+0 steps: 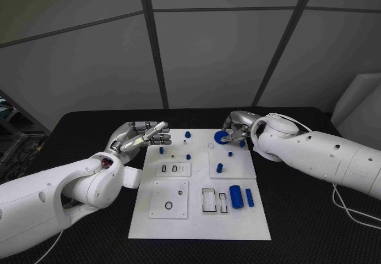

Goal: Assemble the parts on the task board

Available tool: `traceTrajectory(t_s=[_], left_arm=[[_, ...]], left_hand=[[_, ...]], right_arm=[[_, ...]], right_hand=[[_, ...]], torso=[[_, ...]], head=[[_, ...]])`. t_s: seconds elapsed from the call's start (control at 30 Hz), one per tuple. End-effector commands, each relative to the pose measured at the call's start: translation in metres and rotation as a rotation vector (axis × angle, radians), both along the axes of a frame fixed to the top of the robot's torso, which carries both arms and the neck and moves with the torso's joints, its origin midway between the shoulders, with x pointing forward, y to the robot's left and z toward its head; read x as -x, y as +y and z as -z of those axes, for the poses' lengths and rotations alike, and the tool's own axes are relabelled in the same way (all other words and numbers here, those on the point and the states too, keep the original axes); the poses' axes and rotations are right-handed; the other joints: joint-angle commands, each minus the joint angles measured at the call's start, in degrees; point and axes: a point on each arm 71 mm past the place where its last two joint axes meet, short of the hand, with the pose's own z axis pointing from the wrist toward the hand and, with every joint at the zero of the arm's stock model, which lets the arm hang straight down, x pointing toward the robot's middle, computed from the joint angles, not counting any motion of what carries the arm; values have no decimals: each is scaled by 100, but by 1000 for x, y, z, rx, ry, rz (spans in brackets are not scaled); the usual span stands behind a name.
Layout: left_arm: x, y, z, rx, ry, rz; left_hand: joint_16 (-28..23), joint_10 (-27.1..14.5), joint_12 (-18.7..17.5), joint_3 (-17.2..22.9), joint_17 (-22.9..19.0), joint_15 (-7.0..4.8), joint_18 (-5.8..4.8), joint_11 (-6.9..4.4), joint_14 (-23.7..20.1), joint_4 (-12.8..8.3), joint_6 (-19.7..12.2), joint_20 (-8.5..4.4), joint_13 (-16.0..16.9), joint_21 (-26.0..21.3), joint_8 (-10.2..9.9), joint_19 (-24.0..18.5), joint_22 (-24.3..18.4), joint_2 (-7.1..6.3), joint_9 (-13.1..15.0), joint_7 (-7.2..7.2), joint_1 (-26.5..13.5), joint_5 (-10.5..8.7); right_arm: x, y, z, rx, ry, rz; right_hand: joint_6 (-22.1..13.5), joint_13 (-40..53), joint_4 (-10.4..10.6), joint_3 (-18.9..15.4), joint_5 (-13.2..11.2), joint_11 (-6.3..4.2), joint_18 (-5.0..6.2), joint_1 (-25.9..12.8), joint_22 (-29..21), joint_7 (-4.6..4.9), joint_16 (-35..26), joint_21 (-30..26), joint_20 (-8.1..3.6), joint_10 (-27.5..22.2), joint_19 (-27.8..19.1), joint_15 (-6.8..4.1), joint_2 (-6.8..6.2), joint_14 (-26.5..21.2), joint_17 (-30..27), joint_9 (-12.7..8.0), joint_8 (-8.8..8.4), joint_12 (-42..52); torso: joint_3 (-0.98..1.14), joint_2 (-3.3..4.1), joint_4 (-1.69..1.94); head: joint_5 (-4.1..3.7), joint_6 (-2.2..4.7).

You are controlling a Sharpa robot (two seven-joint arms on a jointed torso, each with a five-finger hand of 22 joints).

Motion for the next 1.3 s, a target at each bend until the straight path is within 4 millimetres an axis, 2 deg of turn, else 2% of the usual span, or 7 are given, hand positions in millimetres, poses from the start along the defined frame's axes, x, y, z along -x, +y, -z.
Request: traceTrajectory(t_s=[0.03, 0.43, 0.53, 0.77, 0.93, 1.1, 1.3], left_arm=[[0, -2, -1, 2, -6, 16], [0, -2, -1, 3, -1, 23], [0, -2, -1, 4, -1, 25], [0, -2, -1, 5, -4, 25], [0, -2, -1, 6, -4, 27], [0, -3, -1, 7, -6, 27], [-1, -4, -1, 9, -7, 32]], left_hand=[[-30, -6, -41, 10, 6, 5, -103, 18, -9, -36, -4, 7, -1, -35, -25, 18, -6, 81, -3, 112, 8, -17], [-38, -8, -46, 21, 10, 5, -103, 19, -8, -54, -5, 7, -2, -38, -32, 20, -10, 94, -3, 113, 25, -16], [-41, -9, -49, 27, 12, 5, -103, 20, -7, -60, -5, 8, -2, -39, -35, 21, -12, 103, -3, 113, 31, -16], [-43, -10, -50, 30, 12, 5, -104, 21, -6, -63, -6, 8, -2, -40, -37, 21, -12, 107, -3, 114, 33, -16], [-43, -10, -50, 30, 12, 5, -104, 21, -6, -63, -6, 8, -2, -40, -37, 21, -12, 107, -3, 114, 33, -16], [-43, -10, -50, 30, 12, 5, -104, 21, -6, -63, -6, 8, -2, -40, -37, 21, -12, 107, -3, 114, 33, -16], [-47, -10, -52, 28, 14, 5, -104, 21, -6, -69, -6, 8, -2, -42, -40, 21, -14, 104, -3, 114, 34, -18]], right_arm=[[2, 3, -1, 53, -59, -4], [20, 25, -17, 15, -190, -85], [27, 33, -22, -5, -227, -118], [40, 64, -30, -19, -284, -217], [40, 83, -30, -18, -292, -250], [36, 101, -27, -13, -290, -263], [32, 113, -25, -10, -285, -273]], right_hand=[[40, 11, -16, 36, -59, 9, -87, 69, 14, -2, 24, 33, -37, 37, 23, -31, 10, 544, 1269, -17, -39, 22], [71, 68, 2, 131, 75, 8, -95, 38, 63, -2, 35, 63, -39, 81, 41, -32, 19, 550, 1297, -42, -86, 57], [84, 68, -7, 172, 151, 5, -97, 47, 78, -5, 37, 72, -40, 81, 47, -34, 9, 551, 1302, -50, -102, 52], [97, 68, -22, 210, 213, 3, -101, 58, 105, -6, 37, 87, -41, 79, 57, -36, -9, 551, 1304, -57, -116, 48], [97, 66, -20, 211, 213, 4, -104, 53, 120, -5, 41, 94, -41, 77, 64, -36, -16, 553, 1313, -59, -120, 45], [95, 64, -19, 211, 213, 5, -105, 49, 124, -4, 43, 97, -42, 76, 66, -35, -20, 555, 1320, -60, -123, 43], [92, 54, -18, 213, 213, 6, -107, 45, 134, -3, 47, 102, -41, 68, 70, -35, -24, 557, 1329, -62, -128, 34]], torso=[[0, -3, 7], [7, -2, -5], [0, -2, -1], [-5, 0, 7], [-9, 1, 21], [-10, 3, 12], [-10, 11, 23]], head=[[-4, -2], [25, 11], [28, 20], [45, 24], [50, 18], [81, 3], [44, -7]])
